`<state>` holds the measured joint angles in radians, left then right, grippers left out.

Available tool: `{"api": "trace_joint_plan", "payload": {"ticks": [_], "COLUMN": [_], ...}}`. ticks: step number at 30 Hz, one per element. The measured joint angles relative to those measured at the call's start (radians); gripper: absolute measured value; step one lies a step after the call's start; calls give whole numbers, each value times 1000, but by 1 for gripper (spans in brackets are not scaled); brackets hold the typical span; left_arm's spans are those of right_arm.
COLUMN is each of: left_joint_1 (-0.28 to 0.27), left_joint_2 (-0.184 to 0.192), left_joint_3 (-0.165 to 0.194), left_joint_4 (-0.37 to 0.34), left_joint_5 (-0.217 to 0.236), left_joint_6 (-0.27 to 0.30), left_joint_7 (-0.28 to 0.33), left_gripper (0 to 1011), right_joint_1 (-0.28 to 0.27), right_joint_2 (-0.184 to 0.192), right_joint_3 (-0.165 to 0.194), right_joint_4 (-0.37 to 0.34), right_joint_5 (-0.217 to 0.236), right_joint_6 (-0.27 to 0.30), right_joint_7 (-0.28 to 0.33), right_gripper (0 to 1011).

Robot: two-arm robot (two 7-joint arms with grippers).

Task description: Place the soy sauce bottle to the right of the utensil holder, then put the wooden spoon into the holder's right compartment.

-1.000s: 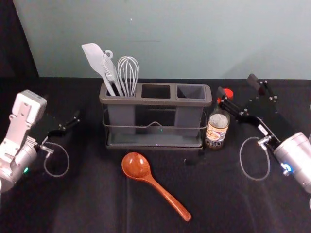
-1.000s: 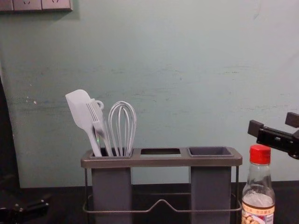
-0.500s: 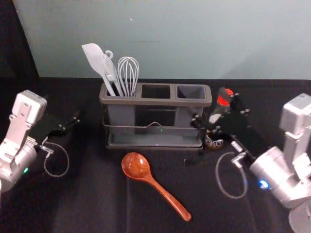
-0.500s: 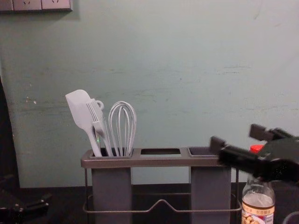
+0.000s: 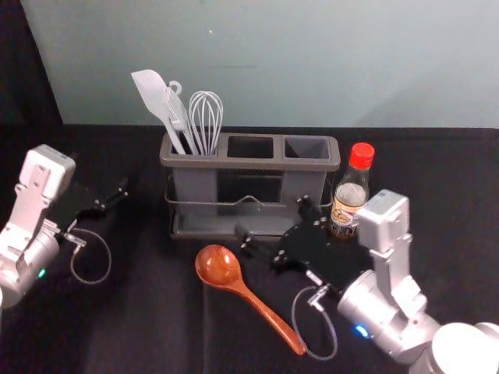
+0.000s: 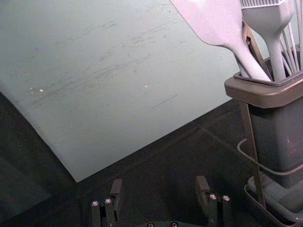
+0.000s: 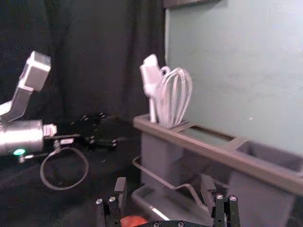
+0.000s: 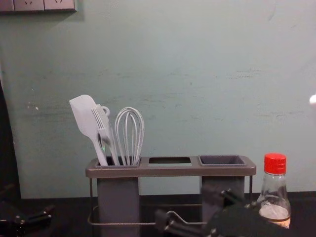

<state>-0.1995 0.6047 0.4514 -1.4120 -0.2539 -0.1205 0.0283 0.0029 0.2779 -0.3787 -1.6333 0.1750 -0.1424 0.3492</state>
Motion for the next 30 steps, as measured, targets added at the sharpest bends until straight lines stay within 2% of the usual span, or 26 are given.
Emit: {"api": "trace_joint_plan", "payload": {"ticks": [6,30], "left_joint_1": [0,0], "left_joint_2": [0,0], "left_joint_3": [0,0], "left_joint_4": [0,0], "left_joint_5": [0,0], "left_joint_6": [0,0], "left_joint_7": [0,0], "left_gripper": [1000,1000], "right_joint_1": [8,6], "right_joint_2": [-14,-11], "right_joint_3": [-24,-18], "right_joint_4": [36,28], "right_joint_5": [-12,-9], "right_joint_6": [1,1], "right_joint_7": [4,5], "right_gripper": [1003,1003]}}
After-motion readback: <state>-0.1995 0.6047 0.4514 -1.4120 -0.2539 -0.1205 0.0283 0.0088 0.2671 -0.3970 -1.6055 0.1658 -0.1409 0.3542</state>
